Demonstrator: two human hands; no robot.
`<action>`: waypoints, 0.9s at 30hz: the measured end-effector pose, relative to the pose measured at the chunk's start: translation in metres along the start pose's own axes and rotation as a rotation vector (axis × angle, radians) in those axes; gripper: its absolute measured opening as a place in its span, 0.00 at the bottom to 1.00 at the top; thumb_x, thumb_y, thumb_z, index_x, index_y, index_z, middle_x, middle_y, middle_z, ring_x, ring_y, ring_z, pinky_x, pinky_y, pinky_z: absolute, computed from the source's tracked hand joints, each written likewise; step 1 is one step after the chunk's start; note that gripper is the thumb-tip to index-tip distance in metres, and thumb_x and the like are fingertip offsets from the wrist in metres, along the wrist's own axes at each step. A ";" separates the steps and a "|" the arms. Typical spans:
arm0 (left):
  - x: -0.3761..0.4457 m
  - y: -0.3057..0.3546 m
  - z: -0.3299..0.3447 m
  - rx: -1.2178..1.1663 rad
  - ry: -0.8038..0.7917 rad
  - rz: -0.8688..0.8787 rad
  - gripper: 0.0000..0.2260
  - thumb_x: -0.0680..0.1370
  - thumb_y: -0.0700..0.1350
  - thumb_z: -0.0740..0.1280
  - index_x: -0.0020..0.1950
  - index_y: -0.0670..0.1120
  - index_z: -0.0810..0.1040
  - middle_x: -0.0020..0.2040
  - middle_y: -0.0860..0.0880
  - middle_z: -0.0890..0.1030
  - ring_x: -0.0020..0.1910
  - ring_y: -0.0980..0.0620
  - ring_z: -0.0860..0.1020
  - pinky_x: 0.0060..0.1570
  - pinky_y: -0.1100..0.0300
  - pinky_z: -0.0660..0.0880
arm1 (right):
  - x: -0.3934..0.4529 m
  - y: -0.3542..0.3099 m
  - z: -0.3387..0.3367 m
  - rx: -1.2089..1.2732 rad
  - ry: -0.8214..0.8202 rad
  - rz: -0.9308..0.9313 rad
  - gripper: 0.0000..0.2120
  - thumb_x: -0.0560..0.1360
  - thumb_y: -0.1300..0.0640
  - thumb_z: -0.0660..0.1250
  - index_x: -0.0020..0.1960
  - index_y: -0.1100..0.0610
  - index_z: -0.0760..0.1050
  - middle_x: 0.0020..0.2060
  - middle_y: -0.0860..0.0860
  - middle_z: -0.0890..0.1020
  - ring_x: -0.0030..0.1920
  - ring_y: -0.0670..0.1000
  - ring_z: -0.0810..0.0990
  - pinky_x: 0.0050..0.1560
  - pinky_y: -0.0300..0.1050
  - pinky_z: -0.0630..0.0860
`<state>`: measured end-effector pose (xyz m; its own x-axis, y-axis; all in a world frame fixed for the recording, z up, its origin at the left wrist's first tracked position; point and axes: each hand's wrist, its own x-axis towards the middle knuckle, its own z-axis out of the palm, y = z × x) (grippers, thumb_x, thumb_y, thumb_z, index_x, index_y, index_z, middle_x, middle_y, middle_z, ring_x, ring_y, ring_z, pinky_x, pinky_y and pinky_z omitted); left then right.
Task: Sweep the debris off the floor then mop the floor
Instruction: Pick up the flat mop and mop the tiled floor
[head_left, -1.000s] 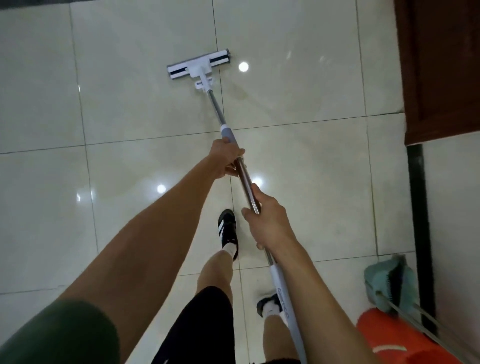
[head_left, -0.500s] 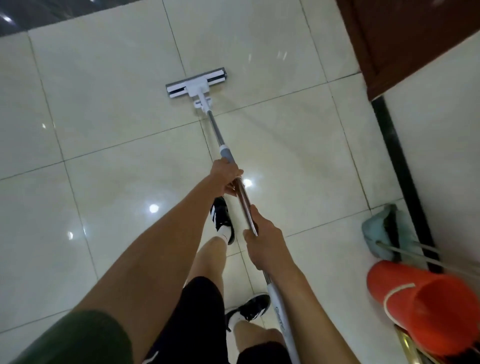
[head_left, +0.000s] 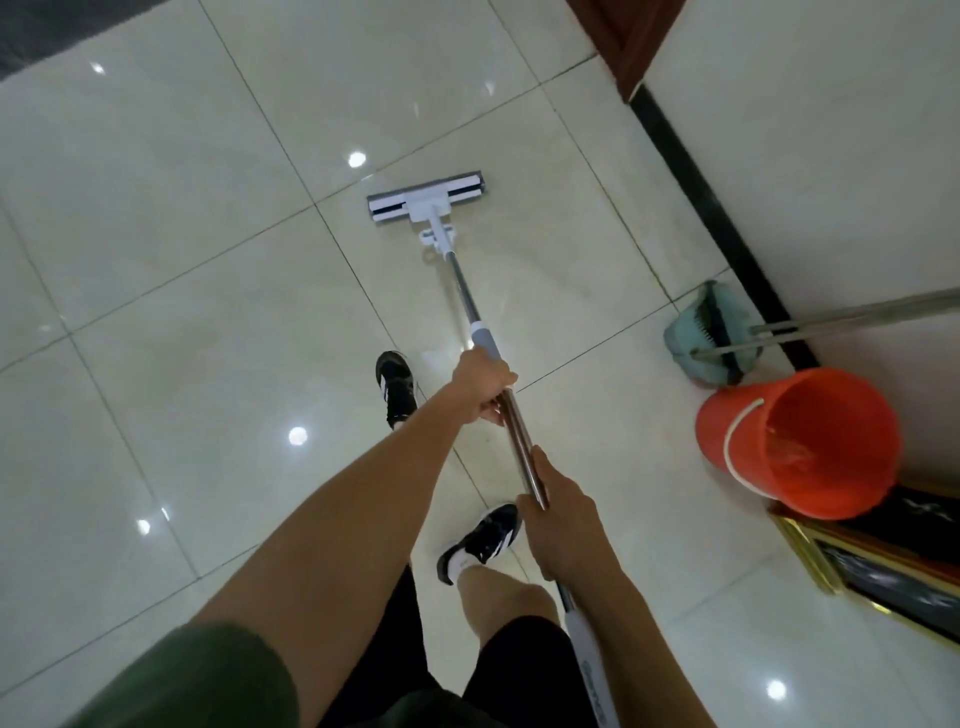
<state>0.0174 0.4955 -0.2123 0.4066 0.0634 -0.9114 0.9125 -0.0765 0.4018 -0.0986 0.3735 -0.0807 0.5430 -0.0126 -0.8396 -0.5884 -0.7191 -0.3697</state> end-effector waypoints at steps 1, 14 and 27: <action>-0.003 -0.003 0.006 -0.015 0.001 0.001 0.14 0.80 0.36 0.67 0.62 0.43 0.68 0.56 0.34 0.80 0.45 0.39 0.85 0.40 0.39 0.83 | -0.002 0.004 -0.001 0.019 0.002 0.005 0.28 0.83 0.56 0.58 0.80 0.45 0.55 0.67 0.53 0.75 0.58 0.58 0.80 0.60 0.57 0.78; 0.056 0.071 -0.050 -0.102 0.071 0.062 0.28 0.79 0.35 0.69 0.77 0.44 0.65 0.46 0.39 0.80 0.37 0.41 0.83 0.40 0.41 0.83 | 0.069 -0.081 -0.012 0.085 -0.011 -0.080 0.27 0.84 0.55 0.59 0.80 0.48 0.54 0.67 0.53 0.75 0.60 0.53 0.78 0.59 0.43 0.74; 0.216 0.342 -0.205 0.060 0.089 0.092 0.11 0.79 0.38 0.71 0.59 0.38 0.73 0.50 0.36 0.82 0.47 0.38 0.85 0.44 0.38 0.83 | 0.266 -0.349 -0.064 0.206 0.092 -0.090 0.29 0.82 0.56 0.60 0.80 0.46 0.55 0.63 0.51 0.75 0.53 0.55 0.81 0.51 0.53 0.81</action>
<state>0.4267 0.6868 -0.2537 0.4931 0.1413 -0.8584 0.8680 -0.1453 0.4747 0.2899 0.5770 -0.1499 0.6455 -0.0249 -0.7634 -0.6400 -0.5631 -0.5228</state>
